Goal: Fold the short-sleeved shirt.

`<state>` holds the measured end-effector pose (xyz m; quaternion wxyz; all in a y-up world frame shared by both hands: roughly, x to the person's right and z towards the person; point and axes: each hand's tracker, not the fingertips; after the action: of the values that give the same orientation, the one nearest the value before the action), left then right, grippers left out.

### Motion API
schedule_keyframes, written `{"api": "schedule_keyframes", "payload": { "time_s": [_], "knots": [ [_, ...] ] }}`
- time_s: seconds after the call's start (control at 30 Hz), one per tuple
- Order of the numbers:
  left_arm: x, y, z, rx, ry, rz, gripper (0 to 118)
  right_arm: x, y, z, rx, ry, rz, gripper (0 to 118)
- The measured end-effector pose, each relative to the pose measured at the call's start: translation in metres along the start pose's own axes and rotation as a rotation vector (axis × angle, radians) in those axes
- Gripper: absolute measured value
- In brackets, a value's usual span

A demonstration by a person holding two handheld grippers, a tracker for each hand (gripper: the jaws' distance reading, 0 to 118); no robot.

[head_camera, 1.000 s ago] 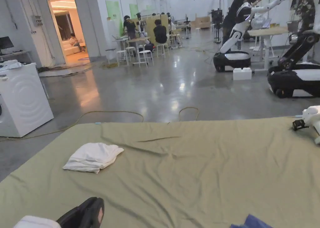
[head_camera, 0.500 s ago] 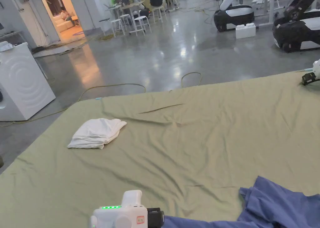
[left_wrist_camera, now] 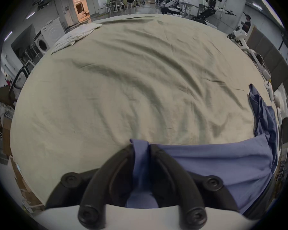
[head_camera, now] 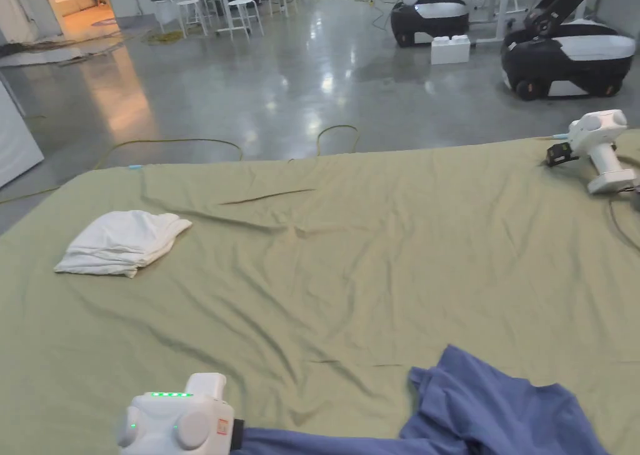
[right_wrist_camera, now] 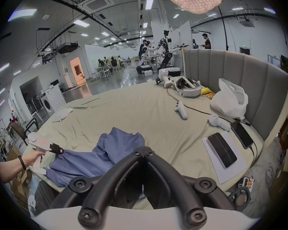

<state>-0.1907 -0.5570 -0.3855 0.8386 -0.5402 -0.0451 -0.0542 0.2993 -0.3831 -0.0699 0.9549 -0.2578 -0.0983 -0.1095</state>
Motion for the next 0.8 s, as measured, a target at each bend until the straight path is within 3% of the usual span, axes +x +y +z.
{"api": "schedule_keyframes", "payload": {
  "time_s": [0.07,0.1,0.17,0.2,0.3,0.37,0.5,0.57,0.63,0.7,0.8],
  "knots": [
    [0.008,0.001,-0.005,-0.013,0.037,-0.057,11,-0.004,0.015,-0.023,-0.054,0.022,0.045,3],
    [0.009,0.000,-0.011,-0.028,0.046,-0.066,11,-0.006,0.022,-0.038,-0.063,0.044,0.071,19],
    [0.008,0.004,-0.022,-0.042,0.046,-0.071,11,-0.008,0.031,-0.069,-0.031,0.142,0.123,67],
    [0.008,0.007,-0.022,-0.051,0.044,-0.071,11,-0.009,0.037,-0.089,-0.028,0.190,0.128,77],
    [0.011,0.011,-0.017,-0.088,0.041,-0.112,11,-0.010,0.053,-0.165,-0.201,0.249,0.082,77],
    [0.012,0.013,-0.017,-0.102,0.044,-0.133,11,-0.009,0.051,-0.214,-0.313,0.206,0.036,77],
    [0.014,0.012,-0.015,-0.107,0.039,-0.128,11,-0.006,0.029,-0.286,-0.500,0.054,0.060,76],
    [0.012,0.012,-0.017,-0.098,0.038,-0.134,11,-0.009,0.015,-0.298,-0.534,0.049,0.104,73],
    [0.010,0.012,-0.018,-0.097,0.028,-0.135,11,-0.013,0.006,-0.305,-0.582,0.055,0.123,54],
    [0.009,0.012,-0.018,-0.092,0.026,-0.131,11,-0.013,-0.004,-0.307,-0.604,0.020,0.111,6],
    [0.007,0.009,-0.018,-0.075,0.027,-0.133,11,-0.008,-0.002,-0.297,-0.582,0.045,0.079,6]
  ]
}}
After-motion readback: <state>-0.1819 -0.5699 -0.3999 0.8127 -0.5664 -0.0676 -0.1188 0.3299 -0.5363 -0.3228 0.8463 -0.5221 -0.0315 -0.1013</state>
